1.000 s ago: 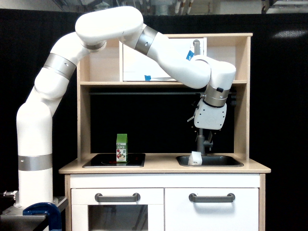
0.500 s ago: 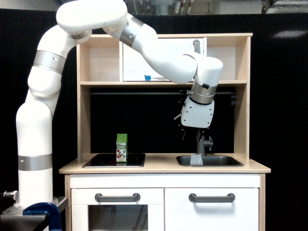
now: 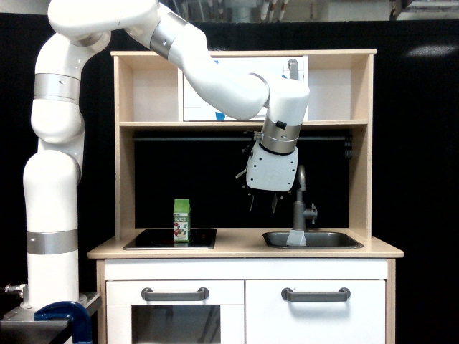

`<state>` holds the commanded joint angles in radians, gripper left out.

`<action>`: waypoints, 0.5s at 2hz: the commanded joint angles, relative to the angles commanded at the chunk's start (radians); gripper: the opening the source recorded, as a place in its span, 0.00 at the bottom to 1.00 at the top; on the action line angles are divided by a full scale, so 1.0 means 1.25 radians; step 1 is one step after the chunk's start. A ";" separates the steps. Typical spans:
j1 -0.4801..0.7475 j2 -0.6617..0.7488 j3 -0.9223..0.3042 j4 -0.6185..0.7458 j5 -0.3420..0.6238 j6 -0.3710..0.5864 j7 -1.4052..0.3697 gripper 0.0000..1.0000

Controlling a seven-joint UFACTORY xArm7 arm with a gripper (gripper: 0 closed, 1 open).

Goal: Put the white box into the sink

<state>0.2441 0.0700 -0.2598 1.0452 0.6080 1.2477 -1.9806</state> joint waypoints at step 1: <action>-0.010 -0.025 0.003 -0.024 -0.009 0.001 -0.002 1.00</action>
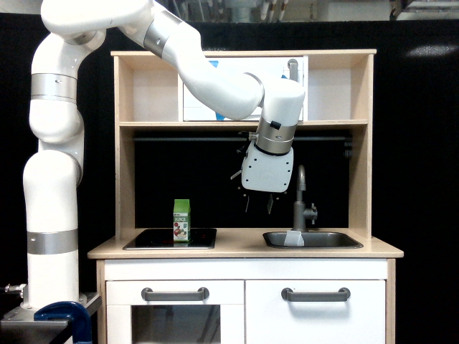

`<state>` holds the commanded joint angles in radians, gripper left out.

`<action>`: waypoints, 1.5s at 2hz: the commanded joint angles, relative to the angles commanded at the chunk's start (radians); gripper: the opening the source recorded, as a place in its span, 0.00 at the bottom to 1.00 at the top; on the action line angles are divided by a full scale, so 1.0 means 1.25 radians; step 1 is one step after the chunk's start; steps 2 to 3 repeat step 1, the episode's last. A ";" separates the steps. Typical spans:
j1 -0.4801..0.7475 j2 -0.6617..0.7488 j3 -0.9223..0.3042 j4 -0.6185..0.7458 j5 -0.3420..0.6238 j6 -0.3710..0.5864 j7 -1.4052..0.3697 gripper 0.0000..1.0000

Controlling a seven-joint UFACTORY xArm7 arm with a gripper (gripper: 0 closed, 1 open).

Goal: Put the white box into the sink

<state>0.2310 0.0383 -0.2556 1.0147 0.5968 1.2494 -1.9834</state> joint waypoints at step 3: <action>-0.012 -0.014 0.005 -0.001 -0.008 0.012 0.003 1.00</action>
